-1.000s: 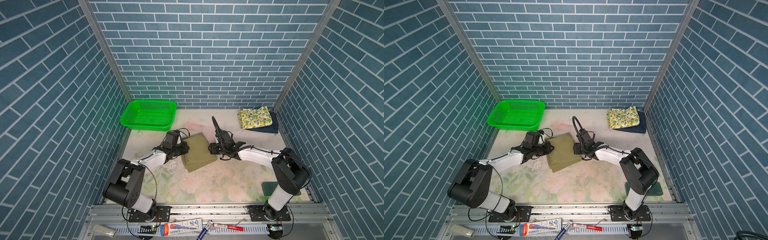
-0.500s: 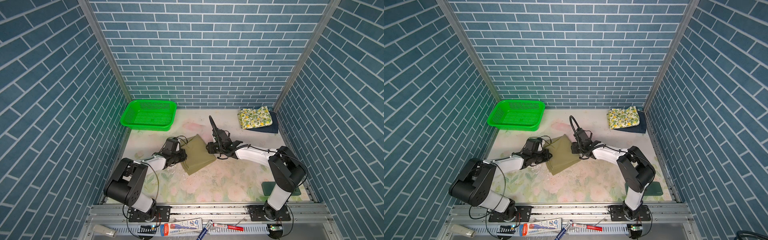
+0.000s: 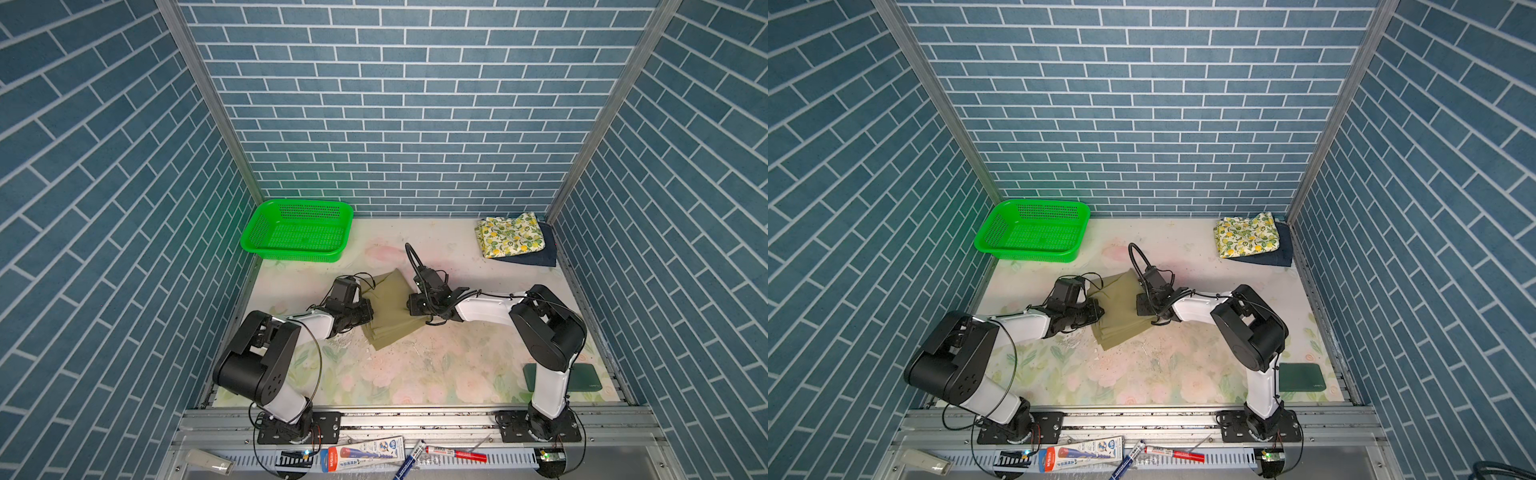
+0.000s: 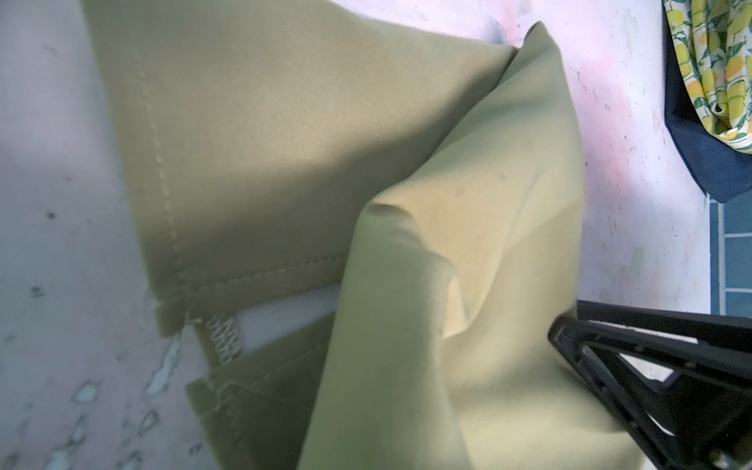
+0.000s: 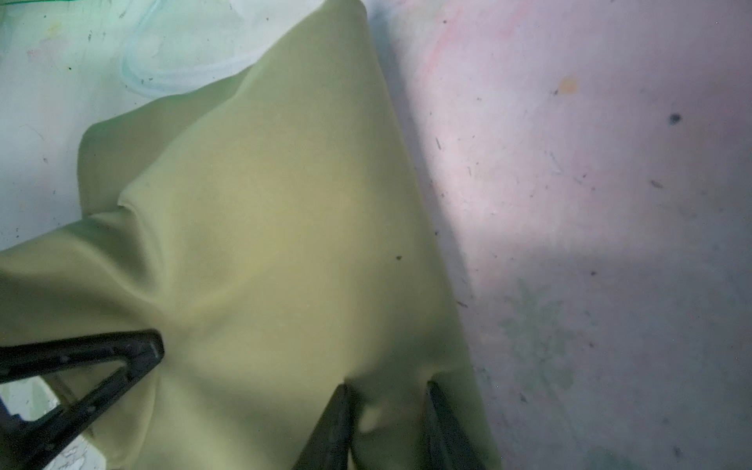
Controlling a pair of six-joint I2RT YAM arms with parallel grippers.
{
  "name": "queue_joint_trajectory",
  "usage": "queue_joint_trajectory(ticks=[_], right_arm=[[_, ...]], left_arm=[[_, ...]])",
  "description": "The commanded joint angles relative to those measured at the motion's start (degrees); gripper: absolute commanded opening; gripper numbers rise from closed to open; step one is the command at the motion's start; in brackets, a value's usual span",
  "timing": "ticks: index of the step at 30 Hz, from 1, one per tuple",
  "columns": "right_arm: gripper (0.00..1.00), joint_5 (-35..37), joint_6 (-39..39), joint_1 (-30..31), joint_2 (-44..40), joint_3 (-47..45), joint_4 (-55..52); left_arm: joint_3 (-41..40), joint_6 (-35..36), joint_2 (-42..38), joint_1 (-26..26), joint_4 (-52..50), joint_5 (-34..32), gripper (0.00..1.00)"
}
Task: Fold and stack skirts
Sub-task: Smooth out the skirt at the center of the table.
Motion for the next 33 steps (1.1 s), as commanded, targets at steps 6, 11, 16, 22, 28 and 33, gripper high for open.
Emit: queue_joint_trajectory(ticks=[6,11,16,22,28,33], right_arm=[[0.27,2.54,2.27,1.85,1.54,-4.56,1.53],[0.26,3.59,2.38,2.06,0.76,-6.02,3.21],[0.25,3.41,3.43,1.98,0.06,-8.83,7.91],[0.24,3.04,5.41,2.11,-1.01,-12.37,14.12],[0.24,3.53,7.51,2.15,-2.1,-16.05,19.88],[0.24,3.22,8.16,2.1,-3.56,-18.1,22.01]], left_arm=[[2.72,1.3,-7.2,0.39,-8.59,-8.57,0.31],[3.83,2.45,-15.3,-0.07,-11.91,-12.94,0.49],[5.07,6.3,-19.34,-4.04,-12.9,-16.23,0.46],[5.07,7.31,-16.5,-6.81,-8.35,-13.2,0.36],[5.09,8.39,-8.63,-7.27,-3.52,-11.57,0.31],[6.67,9.53,-2.05,-6.11,-2.23,-13.42,0.27]])
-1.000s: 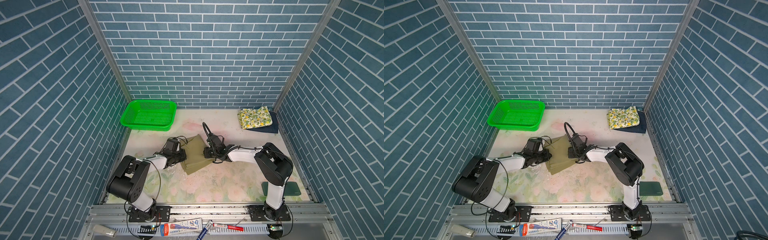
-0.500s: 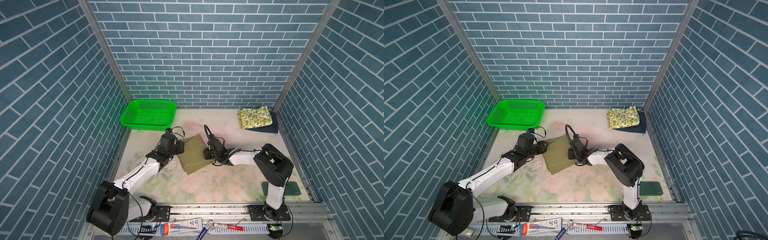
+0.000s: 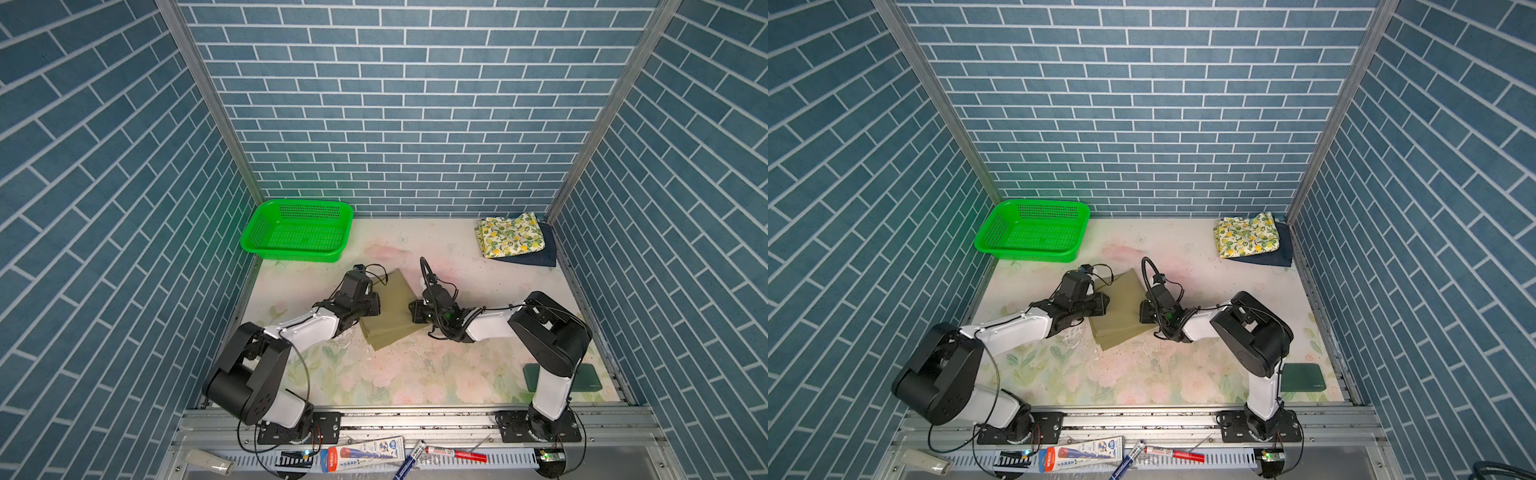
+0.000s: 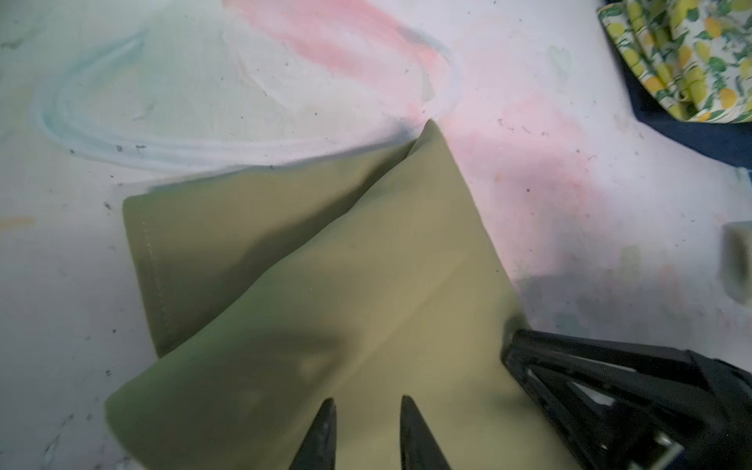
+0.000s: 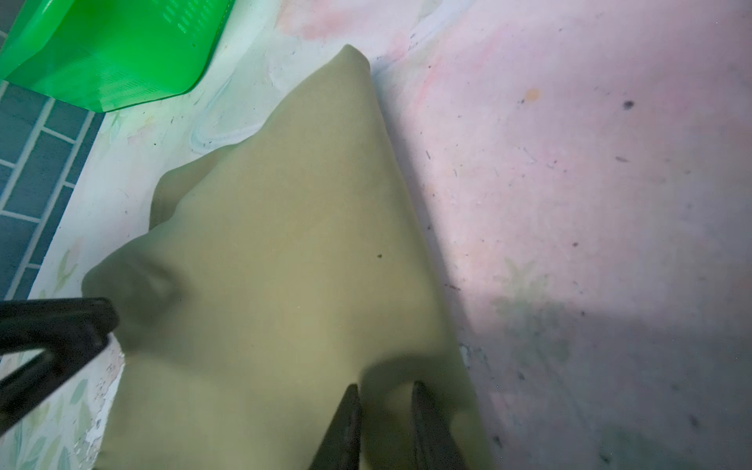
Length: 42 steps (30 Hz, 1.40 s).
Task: Fold and stack skirts
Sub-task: Smooth out the skirt at the center of the table, then pick up the skirt from the center of the table.
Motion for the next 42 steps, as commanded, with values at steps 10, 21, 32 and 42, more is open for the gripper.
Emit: queue_joint_trajectory(ticks=[10,21,32,42], right_arm=[[0.65,-6.45,-5.22,-3.08,-10.72,1.32,-17.74],[0.86,-24.71,-18.59,-13.29,2.43,15.27,-23.86],[0.85,-29.66,-19.4,-13.61,16.2,24.84,-22.61],[0.7,-31.95,-13.66,-13.48,24.14,25.41,-14.82]], left_arm=[[2.11,3.21,8.41,2.53,3.69,-0.89,0.23],[2.96,4.08,11.25,2.68,4.14,-0.23,0.1],[6.46,5.47,15.28,2.78,2.61,0.27,0.0],[9.49,5.52,18.49,2.85,1.77,0.85,0.0]])
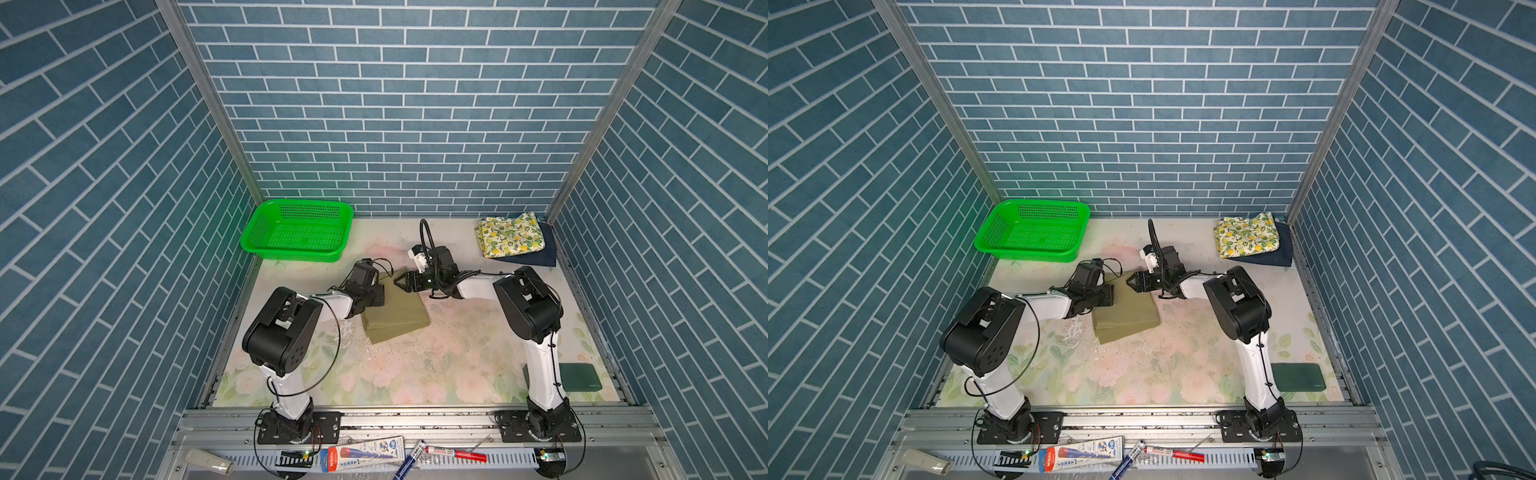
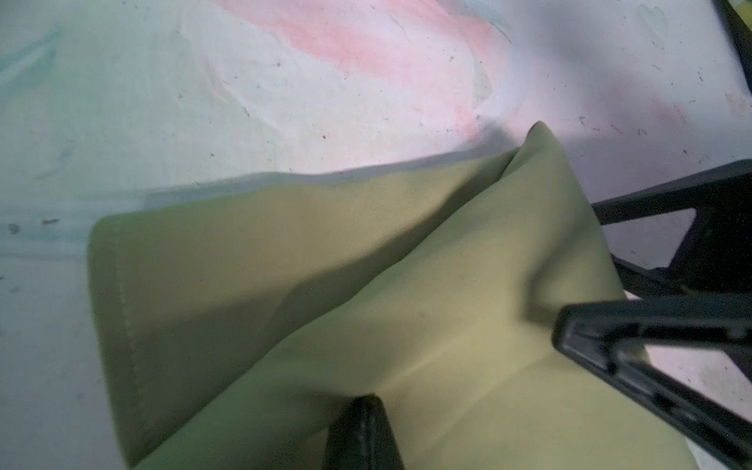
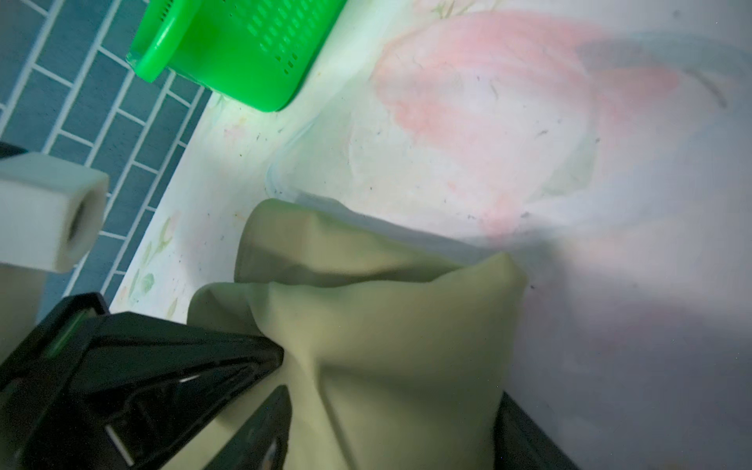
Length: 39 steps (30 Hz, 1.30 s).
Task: Fold and stack skirts
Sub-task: Pick up the skirt from the center of the table.
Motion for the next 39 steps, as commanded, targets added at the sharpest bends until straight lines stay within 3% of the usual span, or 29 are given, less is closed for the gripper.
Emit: queue_joint_trajectory(ticks=[1,5,10,15,19,24,29,33,39], right_arm=[[0.67,-0.93,4.58,0.3,6.71,-1.3,-5.15],[0.45,-1.61,5.77,0.37,7.56,-0.94,-2.89],[0.01,-0.79,6.12,0.37,4.15,-4.51,3.33],[0.0,5.83,5.83,0.13,-3.6,-7.52,3.97],[0.0,15.03,5.65,-1.45,-10.23,-8.55,-1.04],[0.0,22.46,4.62,-4.89,-15.46,-7.38,-7.05],[0.0,27.07,2.69,-7.87,-16.36,-0.96,-14.26],[0.0,29.84,0.65,-9.17,-15.13,5.9,-18.04],[0.0,31.82,-0.28,-11.8,-10.8,16.04,-20.32]], left_arm=[[0.44,0.69,2.08,0.36,-3.04,0.28,0.0],[0.97,0.78,2.77,0.48,-3.0,0.35,0.0],[1.57,0.4,3.37,0.66,-2.61,1.34,0.0],[2.09,-0.17,-2.44,0.6,-1.55,5.65,0.0],[0.21,-0.86,-11.67,0.59,-1.5,9.22,0.42],[-8.82,-1.82,-21.92,-2.72,6.7,9.19,0.63],[-14.03,1.79,-24.75,-4.42,11.76,8.83,0.87],[-16.56,1.8,-23.39,-5.01,15.74,9.18,0.95],[-17.49,-1.0,-19.59,-5.68,19.1,11.28,0.97]])
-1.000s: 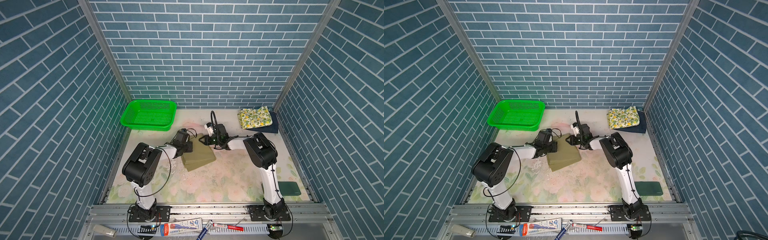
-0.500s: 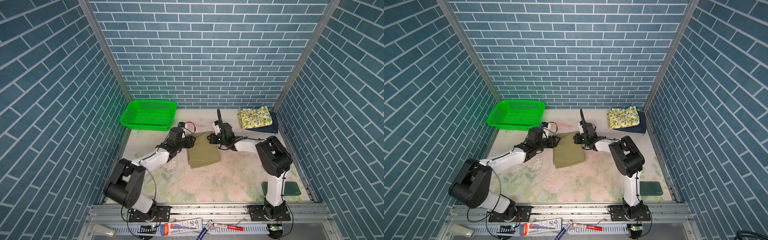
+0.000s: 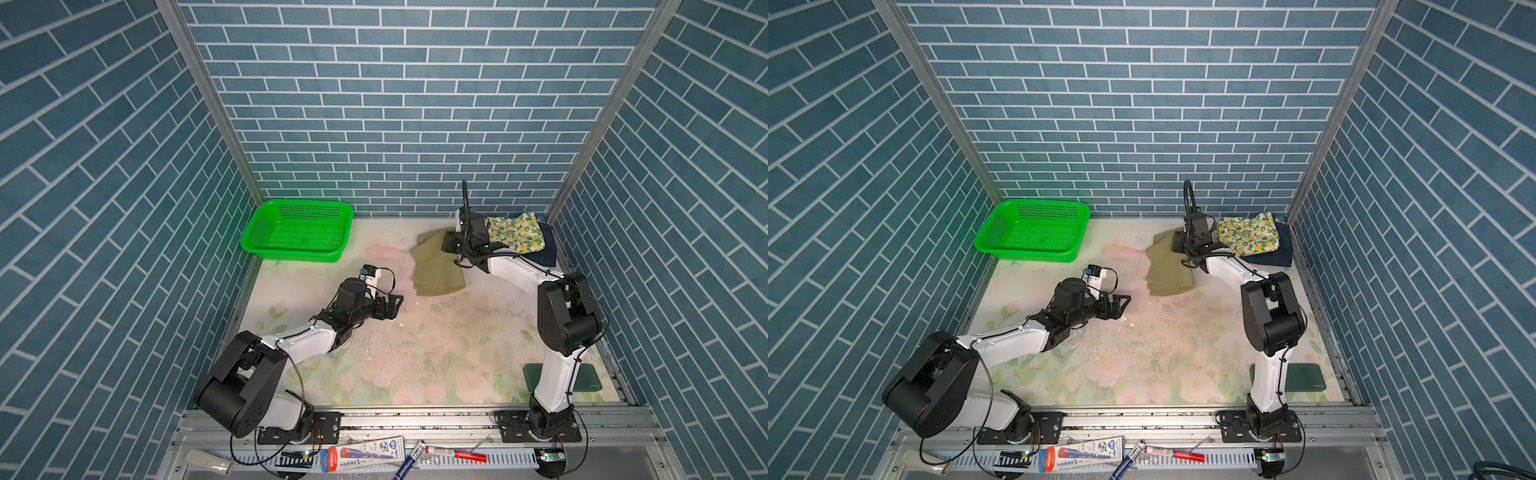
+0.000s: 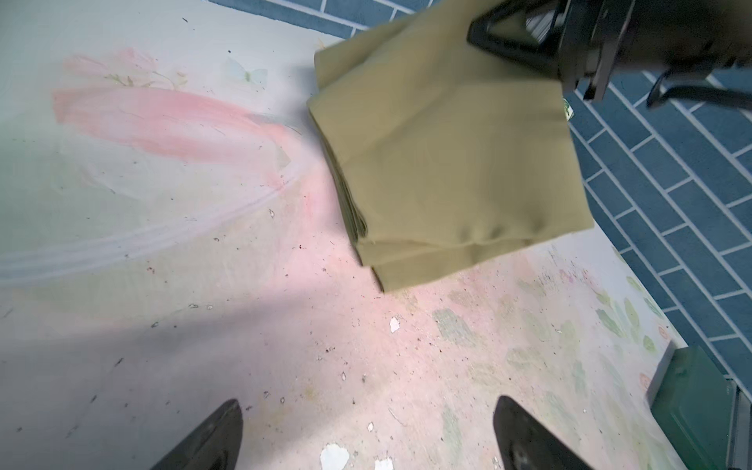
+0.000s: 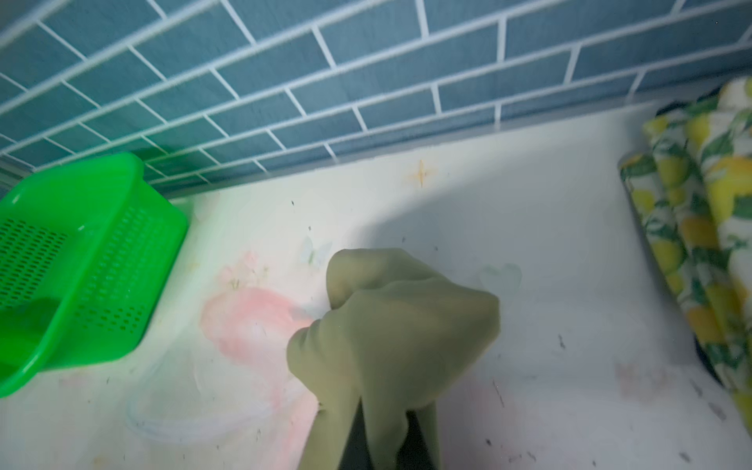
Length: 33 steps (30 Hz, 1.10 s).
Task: Fold and stack skirts
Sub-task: Pick up the skirt from the center of the table, then place the skirt among several skirts.
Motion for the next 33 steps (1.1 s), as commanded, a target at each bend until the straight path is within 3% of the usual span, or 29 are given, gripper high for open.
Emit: queue_joint_trajectory(ticks=[1,6,11,21,29,33], right_arm=[[0.0,2.58,-2.28,-2.03,3.16,6.9,-2.26],[0.0,-0.19,-5.46,-5.57,7.99,17.7,-6.54],[0.0,-7.76,-9.73,-9.52,13.48,29.38,-14.31],[0.0,-11.26,-10.27,-13.3,21.76,46.24,-20.04],[0.0,-11.81,-6.82,-15.02,22.27,47.75,-17.77],[0.0,-12.39,-6.35,-15.63,24.35,54.05,-20.53]], left_arm=[[-0.69,-1.55,1.94,-0.46,4.52,2.21,0.97],[-0.14,-3.87,5.93,-0.47,7.09,5.57,0.97],[0.72,-4.35,7.95,-0.63,7.79,7.37,0.97],[2.46,-4.64,11.95,-0.8,8.23,8.85,0.97],[3.33,-4.67,13.74,-0.82,8.22,9.28,0.97],[3.62,-4.66,14.07,-0.83,8.05,9.39,0.97]])
